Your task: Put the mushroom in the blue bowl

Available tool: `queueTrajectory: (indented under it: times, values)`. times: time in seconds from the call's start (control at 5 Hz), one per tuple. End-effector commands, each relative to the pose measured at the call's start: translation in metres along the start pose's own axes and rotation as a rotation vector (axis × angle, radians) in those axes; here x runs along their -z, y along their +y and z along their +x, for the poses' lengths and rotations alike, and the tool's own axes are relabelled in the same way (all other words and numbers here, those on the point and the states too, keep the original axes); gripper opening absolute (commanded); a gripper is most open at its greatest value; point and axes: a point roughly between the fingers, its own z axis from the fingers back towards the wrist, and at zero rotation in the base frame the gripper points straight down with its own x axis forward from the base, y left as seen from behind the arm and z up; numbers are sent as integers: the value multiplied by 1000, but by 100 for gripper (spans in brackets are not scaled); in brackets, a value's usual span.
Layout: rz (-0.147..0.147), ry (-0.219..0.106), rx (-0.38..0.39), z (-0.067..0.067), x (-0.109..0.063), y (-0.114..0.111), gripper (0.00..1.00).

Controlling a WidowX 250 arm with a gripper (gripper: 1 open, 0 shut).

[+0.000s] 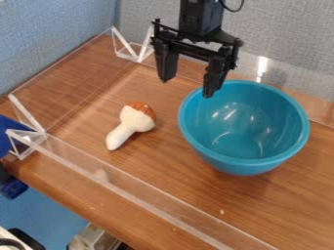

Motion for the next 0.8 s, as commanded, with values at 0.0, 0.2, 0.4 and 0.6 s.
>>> queueTrajectory:
  times: [0.0,0.2,0.4,0.6]
  values:
    - [-2,15,2,-2,7,2,100]
    - [-6,27,7,-13,16,15,100]
    - [-5,14,-5,-27,20,38,100]
    - [-2,5,-7,-38,28,61,100]
